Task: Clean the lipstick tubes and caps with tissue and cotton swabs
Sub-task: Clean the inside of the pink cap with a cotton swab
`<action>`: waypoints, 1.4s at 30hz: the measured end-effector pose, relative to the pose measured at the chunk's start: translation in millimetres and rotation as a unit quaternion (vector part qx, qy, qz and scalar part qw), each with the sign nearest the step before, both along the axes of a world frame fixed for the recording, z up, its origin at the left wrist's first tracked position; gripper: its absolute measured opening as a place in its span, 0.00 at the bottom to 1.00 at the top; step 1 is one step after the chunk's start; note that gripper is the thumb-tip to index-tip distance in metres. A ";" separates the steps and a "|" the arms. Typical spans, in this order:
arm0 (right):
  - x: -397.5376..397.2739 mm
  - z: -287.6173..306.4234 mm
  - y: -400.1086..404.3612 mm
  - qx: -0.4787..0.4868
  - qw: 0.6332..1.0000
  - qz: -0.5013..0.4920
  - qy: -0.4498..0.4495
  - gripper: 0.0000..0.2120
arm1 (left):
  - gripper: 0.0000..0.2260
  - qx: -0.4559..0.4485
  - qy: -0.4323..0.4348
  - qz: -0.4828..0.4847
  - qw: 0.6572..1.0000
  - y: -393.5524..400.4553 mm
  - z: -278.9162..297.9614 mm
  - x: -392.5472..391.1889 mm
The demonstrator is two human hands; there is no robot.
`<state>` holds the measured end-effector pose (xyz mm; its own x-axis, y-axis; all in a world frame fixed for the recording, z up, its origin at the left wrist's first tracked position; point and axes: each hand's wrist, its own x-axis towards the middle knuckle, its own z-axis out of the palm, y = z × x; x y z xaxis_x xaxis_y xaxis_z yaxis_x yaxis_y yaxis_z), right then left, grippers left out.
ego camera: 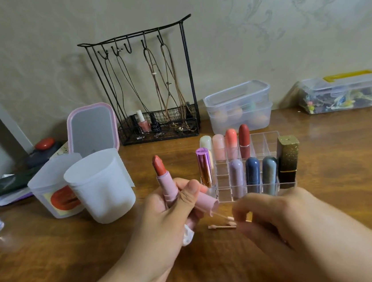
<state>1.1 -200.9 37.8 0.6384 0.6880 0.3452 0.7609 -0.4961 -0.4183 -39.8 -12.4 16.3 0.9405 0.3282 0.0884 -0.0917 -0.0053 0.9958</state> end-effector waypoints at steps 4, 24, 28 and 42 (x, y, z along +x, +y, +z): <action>10.4 -2.2 -6.4 -0.068 0.992 -0.071 -0.076 0.06 | 0.13 -0.077 -0.017 0.003 0.997 5.6 9.1 2.5; -13.9 -26.2 39.0 0.148 0.987 0.011 0.055 0.20 | 0.17 -0.311 0.040 -0.038 0.949 -20.0 1.4 -2.1; -8.5 -21.5 28.6 0.156 0.986 0.032 0.056 0.11 | 0.15 -0.319 0.025 -0.003 0.948 -9.9 2.6 5.2; 2.5 -23.0 17.2 0.114 0.976 -0.034 -0.185 0.11 | 0.19 -0.267 -0.009 0.038 0.963 -2.8 5.1 2.5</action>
